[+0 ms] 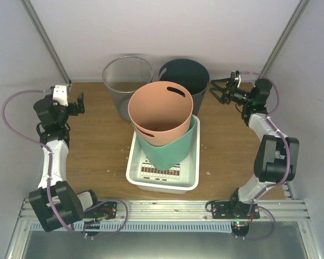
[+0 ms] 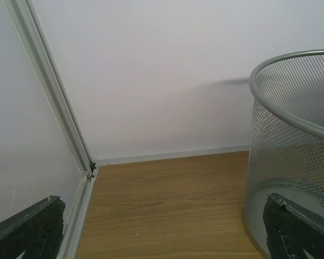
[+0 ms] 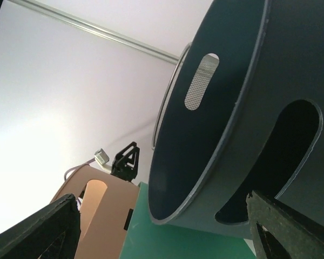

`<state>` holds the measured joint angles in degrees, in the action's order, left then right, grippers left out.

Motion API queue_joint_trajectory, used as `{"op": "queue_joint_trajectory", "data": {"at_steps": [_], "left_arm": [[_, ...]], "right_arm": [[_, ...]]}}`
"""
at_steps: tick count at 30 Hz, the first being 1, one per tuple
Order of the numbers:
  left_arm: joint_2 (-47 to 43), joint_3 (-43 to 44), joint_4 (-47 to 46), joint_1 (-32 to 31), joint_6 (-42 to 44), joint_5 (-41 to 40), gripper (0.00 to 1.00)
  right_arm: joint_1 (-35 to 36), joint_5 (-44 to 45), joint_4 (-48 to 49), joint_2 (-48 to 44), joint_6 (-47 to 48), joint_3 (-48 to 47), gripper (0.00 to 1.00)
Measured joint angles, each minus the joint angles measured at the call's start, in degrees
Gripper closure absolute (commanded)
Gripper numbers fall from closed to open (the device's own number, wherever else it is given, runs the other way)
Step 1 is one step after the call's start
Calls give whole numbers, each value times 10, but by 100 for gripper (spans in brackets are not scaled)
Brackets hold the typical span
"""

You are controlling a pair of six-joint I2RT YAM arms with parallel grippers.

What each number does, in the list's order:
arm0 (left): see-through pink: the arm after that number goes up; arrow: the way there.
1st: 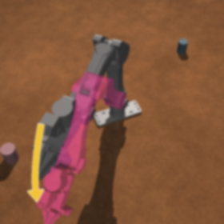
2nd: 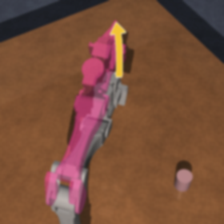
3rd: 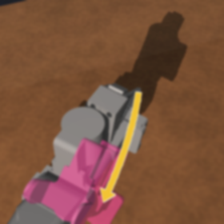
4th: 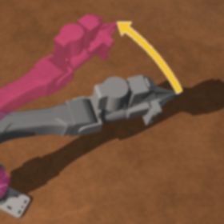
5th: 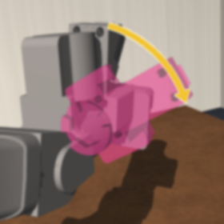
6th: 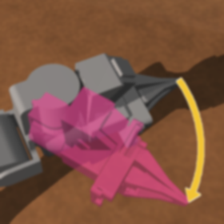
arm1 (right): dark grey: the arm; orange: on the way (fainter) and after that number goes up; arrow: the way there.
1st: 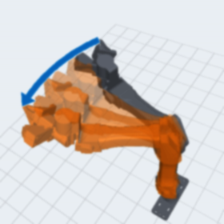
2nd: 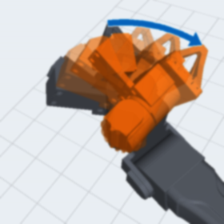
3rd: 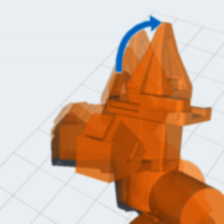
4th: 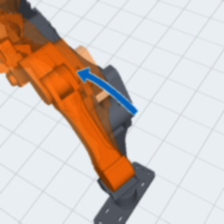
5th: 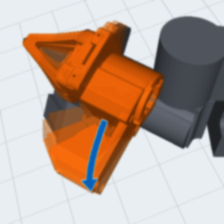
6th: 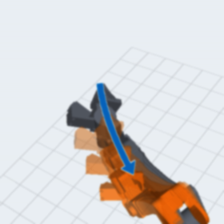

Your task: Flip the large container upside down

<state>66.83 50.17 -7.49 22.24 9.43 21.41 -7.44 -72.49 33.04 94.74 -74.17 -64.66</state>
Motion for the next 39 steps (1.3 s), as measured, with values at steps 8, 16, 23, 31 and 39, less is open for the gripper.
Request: {"op": "queue_joint_trajectory", "data": {"at_steps": [8,16,23,31,39], "left_arm": [[0,-2,-3,2,4,-5,1],[0,-5,-9,7,7,-9,1],[0,-6,-10,9,6,-9,1],[0,-10,-17,13,6,-9,1],[0,-17,-18,18,5,-8,1]], "right_arm": [[18,7,106,44,-89,16,19],[30,25,155,67,-138,9,19],[44,40,176,88,-170,-17,21],[49,56,208,112,-217,-28,29],[59,62,156,117,-201,-67,39]]}}
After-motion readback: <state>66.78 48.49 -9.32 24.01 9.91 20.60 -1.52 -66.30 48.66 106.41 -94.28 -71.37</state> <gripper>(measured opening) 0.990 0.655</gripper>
